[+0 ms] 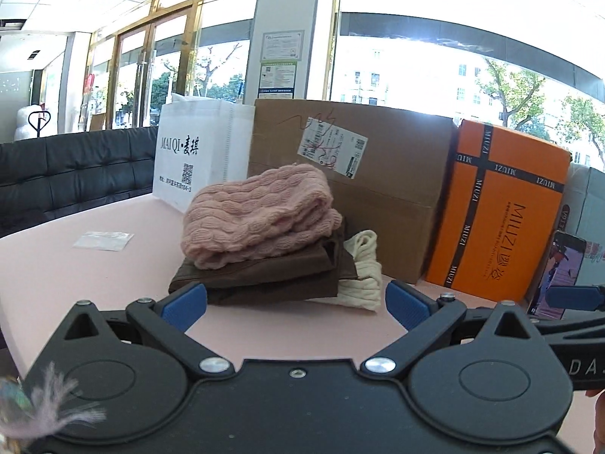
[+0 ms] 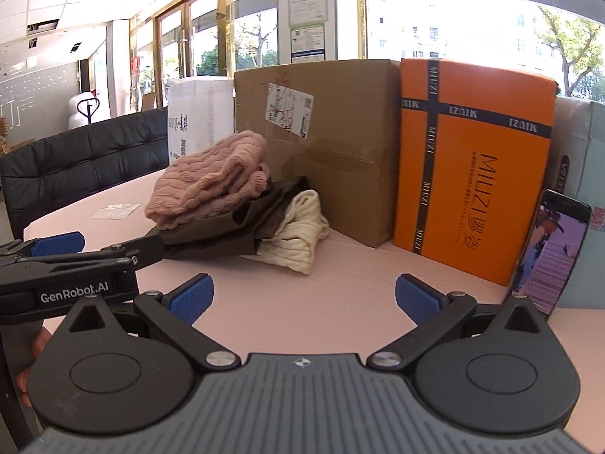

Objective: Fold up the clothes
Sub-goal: 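Reach both grippers to the pink cable-knit sweater atop the stack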

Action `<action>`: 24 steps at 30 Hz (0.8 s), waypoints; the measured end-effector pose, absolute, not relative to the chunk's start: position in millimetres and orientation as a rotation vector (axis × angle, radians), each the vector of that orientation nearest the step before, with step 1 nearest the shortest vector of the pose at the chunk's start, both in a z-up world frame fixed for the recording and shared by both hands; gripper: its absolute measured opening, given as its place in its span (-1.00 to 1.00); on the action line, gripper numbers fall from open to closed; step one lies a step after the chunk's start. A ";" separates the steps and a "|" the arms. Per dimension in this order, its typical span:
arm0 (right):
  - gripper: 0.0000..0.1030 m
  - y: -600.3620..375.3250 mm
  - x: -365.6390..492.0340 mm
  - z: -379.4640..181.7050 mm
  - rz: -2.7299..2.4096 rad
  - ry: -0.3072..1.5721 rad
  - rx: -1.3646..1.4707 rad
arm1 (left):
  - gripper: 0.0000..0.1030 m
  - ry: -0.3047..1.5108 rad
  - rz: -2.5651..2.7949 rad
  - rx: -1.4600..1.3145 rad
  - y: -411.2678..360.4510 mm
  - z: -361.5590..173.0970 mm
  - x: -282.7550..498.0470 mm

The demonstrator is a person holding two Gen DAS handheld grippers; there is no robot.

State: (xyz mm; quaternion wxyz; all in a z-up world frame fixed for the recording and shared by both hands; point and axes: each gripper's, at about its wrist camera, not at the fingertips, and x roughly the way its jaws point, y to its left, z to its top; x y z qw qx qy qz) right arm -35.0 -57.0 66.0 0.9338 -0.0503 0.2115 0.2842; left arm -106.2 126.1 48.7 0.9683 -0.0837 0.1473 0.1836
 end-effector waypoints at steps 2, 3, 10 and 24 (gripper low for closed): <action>1.00 -48.3 -35.5 66.0 0.587 0.434 -0.106 | 1.00 0.303 0.384 -0.174 133.4 46.4 -108.6; 1.00 -45.4 -34.9 65.3 0.588 0.440 -0.105 | 1.00 0.305 0.390 -0.179 137.1 45.5 -109.6; 1.00 -39.0 -25.8 59.8 0.586 0.470 -0.088 | 1.00 0.312 0.421 -0.206 152.7 40.5 -116.5; 1.00 -29.8 -8.4 49.3 0.558 0.510 -0.101 | 1.00 0.332 0.452 -0.212 164.6 34.5 -104.3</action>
